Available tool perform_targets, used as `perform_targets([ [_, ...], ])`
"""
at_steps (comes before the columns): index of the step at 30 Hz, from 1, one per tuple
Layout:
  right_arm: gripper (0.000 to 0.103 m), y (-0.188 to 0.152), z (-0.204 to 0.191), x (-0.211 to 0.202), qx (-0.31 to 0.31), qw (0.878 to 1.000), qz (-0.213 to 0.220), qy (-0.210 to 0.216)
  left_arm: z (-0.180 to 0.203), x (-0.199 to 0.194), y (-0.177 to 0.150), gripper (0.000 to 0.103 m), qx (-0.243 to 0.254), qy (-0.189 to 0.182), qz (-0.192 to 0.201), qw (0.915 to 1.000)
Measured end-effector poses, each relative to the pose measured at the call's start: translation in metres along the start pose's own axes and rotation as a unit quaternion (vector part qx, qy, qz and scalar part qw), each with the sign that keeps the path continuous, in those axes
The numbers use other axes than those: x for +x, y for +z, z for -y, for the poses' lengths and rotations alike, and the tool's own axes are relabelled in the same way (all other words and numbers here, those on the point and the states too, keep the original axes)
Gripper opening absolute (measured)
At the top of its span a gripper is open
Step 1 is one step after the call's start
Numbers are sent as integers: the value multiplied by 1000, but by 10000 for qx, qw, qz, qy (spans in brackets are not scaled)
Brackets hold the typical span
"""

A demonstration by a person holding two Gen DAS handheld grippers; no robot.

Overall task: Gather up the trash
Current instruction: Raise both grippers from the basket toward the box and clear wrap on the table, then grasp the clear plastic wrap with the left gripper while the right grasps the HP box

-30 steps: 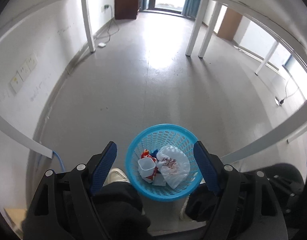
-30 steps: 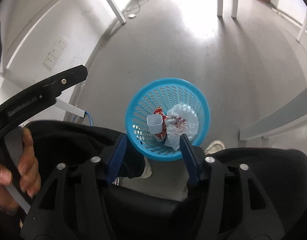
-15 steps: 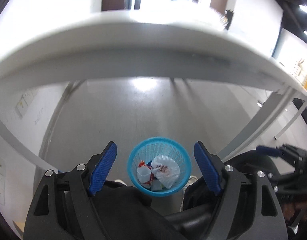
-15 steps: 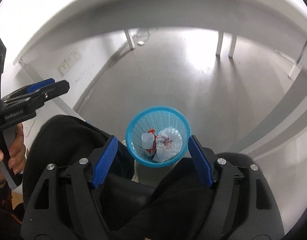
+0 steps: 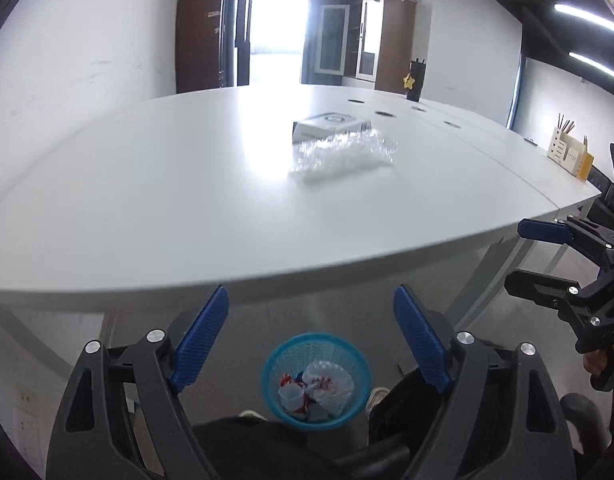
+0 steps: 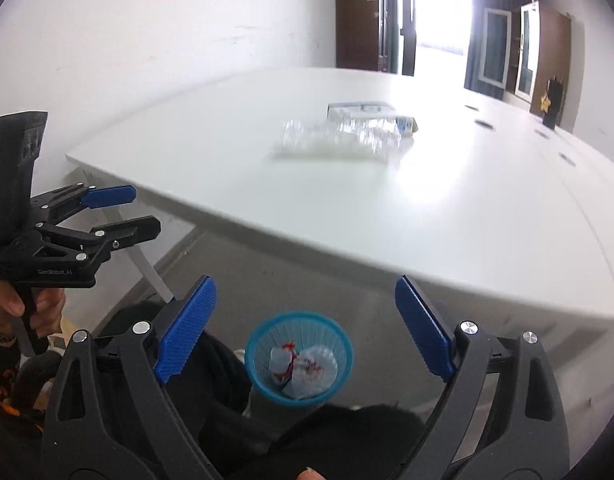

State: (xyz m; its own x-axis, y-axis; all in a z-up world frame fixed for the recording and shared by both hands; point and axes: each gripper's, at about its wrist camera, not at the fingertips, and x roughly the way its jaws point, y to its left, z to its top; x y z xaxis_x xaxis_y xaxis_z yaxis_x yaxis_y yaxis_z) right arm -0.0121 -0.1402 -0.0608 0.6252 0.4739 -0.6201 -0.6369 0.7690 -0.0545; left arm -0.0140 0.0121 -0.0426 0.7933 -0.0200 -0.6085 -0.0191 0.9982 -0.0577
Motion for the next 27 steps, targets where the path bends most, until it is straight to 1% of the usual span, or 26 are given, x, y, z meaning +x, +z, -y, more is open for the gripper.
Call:
perform_targets([
  [2, 87, 12, 4, 0, -17, 9999, 36, -122, 0, 3, 10, 86, 93, 8, -3, 10000],
  [3, 89, 18, 6, 1, -33, 9998, 57, -171, 0, 6, 16, 86, 158, 21, -4, 9999],
  [7, 95, 40, 15, 8, -124, 9997, 114, -159, 6, 14, 34, 88, 415, 5, -14, 9991],
  [9, 95, 54, 23, 9, -242, 9996, 101, -129, 10, 20, 45, 89, 550, 3, -46, 9985],
  [15, 95, 90, 42, 14, -679, 9977, 69, 38, 6, 39, 74, 94, 713, -305, -152, 9969],
  [18, 95, 117, 55, 23, -878, 9960, -16, 142, 2, 51, 88, 95, 773, -429, -239, 9958],
  [22, 95, 148, 60, 42, -1407, 9897, -154, 208, 1, 71, 102, 95, 873, -456, -402, 9943],
  [24, 95, 163, 59, 53, -1717, 9845, -225, 262, 1, 80, 106, 95, 938, -486, -520, 9930],
  [27, 95, 178, 57, 70, -1988, 9766, -469, 674, 2, 92, 115, 95, 1015, -614, -718, 9903],
])
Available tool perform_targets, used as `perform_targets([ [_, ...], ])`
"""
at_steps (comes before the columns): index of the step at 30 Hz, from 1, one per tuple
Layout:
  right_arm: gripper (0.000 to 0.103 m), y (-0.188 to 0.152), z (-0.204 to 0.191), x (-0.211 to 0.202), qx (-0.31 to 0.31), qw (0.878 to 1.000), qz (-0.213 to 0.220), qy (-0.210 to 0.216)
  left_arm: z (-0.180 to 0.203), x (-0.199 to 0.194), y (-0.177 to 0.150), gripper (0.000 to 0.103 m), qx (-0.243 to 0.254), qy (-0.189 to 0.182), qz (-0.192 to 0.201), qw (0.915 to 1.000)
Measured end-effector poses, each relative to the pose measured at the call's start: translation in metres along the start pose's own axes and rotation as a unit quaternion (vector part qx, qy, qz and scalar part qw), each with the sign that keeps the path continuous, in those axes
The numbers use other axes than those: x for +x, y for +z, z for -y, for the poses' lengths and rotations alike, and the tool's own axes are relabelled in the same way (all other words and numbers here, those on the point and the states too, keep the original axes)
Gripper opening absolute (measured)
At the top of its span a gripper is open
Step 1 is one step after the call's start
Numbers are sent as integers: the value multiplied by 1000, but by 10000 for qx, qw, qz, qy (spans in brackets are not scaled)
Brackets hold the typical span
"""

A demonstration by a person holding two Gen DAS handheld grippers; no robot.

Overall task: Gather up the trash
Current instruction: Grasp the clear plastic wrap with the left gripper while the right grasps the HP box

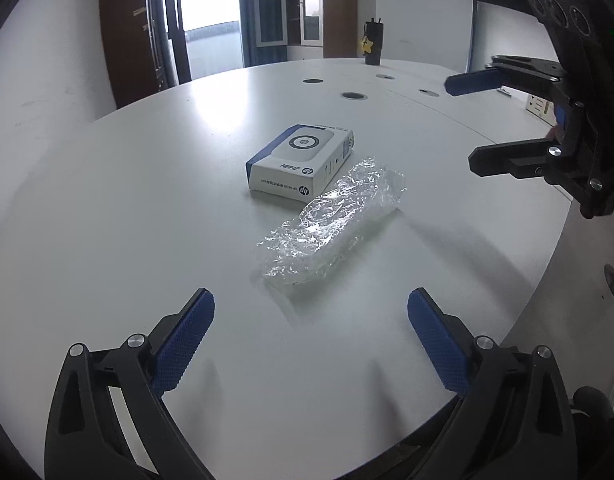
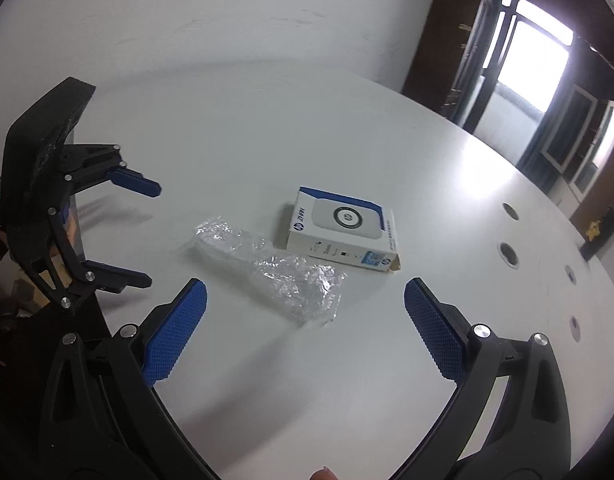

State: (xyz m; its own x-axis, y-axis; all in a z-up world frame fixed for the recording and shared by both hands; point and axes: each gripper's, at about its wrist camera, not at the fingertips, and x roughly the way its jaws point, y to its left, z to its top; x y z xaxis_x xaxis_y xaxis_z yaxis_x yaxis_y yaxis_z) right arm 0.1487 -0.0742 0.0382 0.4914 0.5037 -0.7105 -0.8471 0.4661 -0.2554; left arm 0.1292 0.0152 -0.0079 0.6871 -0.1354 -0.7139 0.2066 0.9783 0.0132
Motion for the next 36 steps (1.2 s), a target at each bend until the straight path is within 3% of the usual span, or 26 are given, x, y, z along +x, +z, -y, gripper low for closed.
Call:
perform_targets([
  [7, 95, 34, 16, 34, -915, 9940, -479, 354, -4, 12, 18, 95, 195, -286, -224, 9991],
  [10, 95, 50, 23, 42, -1279, 9904, -380, 356, -7, 23, 23, 95, 251, -354, -389, 9983],
  [17, 95, 67, 22, 83, -2076, 9730, -745, 675, -13, 35, 30, 95, 348, -499, -521, 9968],
  [19, 87, 69, 22, 98, -2248, 9673, -931, 717, -12, 34, 32, 95, 501, -526, -514, 9960],
  [22, 81, 65, 16, 123, -2776, 9469, -1464, 695, -14, 32, 33, 95, 588, -589, -515, 9952],
  [24, 82, 63, 13, 135, -3016, 9341, -1770, 715, -16, 33, 33, 95, 555, -748, -550, 9941],
  [27, 95, 65, 12, 145, -3082, 9248, -2034, 916, -15, 35, 33, 95, 630, -881, -557, 9926],
  [36, 95, 79, 1, 168, -3302, 9043, -2402, 1242, -20, 57, 42, 95, 629, -1188, -735, 9882],
])
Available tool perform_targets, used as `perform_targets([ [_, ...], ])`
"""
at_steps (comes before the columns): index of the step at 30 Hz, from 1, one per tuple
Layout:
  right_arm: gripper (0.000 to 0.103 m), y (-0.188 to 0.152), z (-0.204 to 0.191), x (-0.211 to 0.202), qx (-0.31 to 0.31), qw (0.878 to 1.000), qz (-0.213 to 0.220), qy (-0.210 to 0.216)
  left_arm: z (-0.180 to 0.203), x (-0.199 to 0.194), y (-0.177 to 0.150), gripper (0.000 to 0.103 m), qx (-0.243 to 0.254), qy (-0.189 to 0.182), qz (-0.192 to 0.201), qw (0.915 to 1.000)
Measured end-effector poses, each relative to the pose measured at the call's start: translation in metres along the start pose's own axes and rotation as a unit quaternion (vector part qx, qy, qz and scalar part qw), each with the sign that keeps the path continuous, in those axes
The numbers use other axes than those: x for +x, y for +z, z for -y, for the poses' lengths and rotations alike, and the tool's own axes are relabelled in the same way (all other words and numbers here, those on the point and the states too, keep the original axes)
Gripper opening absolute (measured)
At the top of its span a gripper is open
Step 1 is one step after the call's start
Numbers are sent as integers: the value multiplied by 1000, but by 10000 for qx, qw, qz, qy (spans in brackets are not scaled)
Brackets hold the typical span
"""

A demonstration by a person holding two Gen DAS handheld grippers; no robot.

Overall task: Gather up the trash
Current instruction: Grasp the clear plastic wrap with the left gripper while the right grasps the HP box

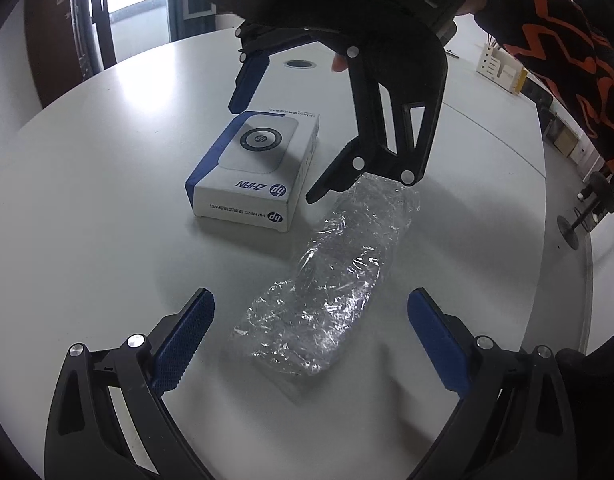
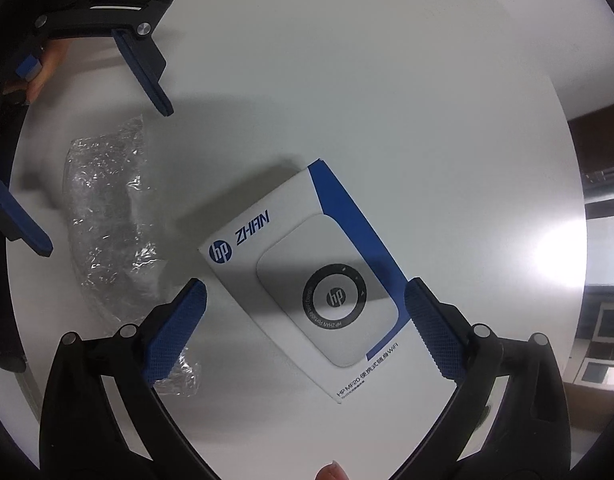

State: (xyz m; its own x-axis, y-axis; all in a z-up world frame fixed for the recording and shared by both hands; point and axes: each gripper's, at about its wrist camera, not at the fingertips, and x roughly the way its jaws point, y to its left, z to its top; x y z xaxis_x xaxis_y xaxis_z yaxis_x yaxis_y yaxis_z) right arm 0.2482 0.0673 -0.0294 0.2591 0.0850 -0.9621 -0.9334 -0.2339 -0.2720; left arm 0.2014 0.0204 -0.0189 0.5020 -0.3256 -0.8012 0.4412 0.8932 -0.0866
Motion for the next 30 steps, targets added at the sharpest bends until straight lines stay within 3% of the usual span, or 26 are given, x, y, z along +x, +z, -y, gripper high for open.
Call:
perform_targets([
  [9, 95, 10, -2, 7, 260, 9996, -77, 107, -4, 10, 12, 93, 410, -163, 10, 9990],
  [11, 95, 9, 0, 9, 326, 9994, -66, 65, -5, 14, 9, 76, 349, -264, -42, 9990],
  [14, 95, 7, -12, 12, 136, 9994, -212, -238, 0, 19, 3, 61, 412, -269, -103, 9987],
  [16, 95, 9, -15, 12, 93, 9993, -249, -255, 2, 16, -5, 58, 435, -238, -85, 9987],
  [22, 95, 19, -12, 10, -78, 9989, -462, -100, 8, 6, -14, 57, 326, -264, -137, 9990],
  [30, 95, 20, -13, 3, -53, 9960, -752, 480, 13, 5, -14, 61, 345, -283, -205, 9988],
])
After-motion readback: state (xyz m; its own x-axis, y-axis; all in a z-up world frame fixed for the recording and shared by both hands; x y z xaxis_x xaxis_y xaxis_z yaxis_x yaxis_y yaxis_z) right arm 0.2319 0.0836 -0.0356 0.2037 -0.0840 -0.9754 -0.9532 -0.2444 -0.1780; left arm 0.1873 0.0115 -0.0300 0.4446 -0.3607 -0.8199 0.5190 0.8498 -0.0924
